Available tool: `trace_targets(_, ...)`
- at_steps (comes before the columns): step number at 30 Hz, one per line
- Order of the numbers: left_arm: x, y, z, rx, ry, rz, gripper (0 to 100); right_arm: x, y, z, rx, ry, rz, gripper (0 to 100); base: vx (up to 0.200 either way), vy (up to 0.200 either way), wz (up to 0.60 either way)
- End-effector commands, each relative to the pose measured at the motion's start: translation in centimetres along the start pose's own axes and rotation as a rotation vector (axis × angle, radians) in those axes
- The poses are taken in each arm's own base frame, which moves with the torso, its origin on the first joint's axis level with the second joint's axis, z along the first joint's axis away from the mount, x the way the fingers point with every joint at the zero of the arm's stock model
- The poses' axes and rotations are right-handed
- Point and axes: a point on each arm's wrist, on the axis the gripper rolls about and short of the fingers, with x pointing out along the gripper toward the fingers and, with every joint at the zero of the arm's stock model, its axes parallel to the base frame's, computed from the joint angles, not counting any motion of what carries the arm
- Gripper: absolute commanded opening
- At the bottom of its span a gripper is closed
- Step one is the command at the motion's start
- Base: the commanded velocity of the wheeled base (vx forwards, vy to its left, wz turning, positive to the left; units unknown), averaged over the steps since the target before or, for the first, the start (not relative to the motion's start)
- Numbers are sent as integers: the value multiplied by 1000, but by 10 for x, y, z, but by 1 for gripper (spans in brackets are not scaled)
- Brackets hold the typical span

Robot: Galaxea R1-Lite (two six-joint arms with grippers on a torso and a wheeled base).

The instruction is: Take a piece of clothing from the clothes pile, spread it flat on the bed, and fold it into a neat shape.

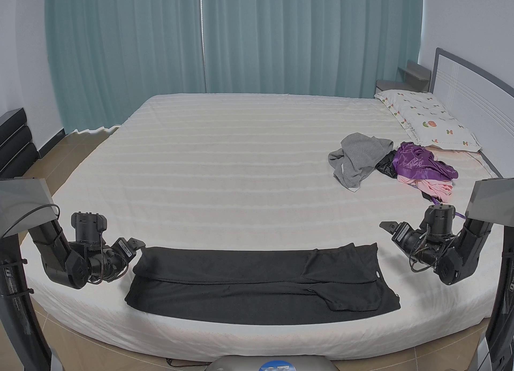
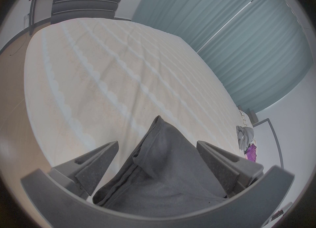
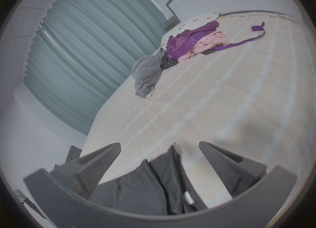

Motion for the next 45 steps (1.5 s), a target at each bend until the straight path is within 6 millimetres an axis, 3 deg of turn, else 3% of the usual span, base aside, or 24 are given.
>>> trace_targets(1, -14, 9, -12, -4, 19, 4, 100, -39, 0, -5, 15, 31, -7, 100, -200, 0, 0)
trace_targets(7, -13, 17, -20, -7, 54, 34, 100, -41, -14, -22, 140, 114, 17, 100, 0, 0, 0)
trace_targets(13, -14, 23, -27, -3, 90, 45, 100, -38, -21, -34, 134, 120, 35, 100, 0, 0, 0)
trace_targets(33, 8, 23, -50, 103, 17, 109, 100, -40, -21, -38, 132, 136, 32, 100, 0, 0, 0)
trace_targets(34, 8, 24, -50, 110, 12, 115, 0, -40, -21, -38, 132, 136, 32, 100, 0, 0, 0)
trace_targets(45, 4, 32, -54, 105, 7, 160, 0, -42, -23, -39, 134, 140, 24, 100, 0, 0, 0)
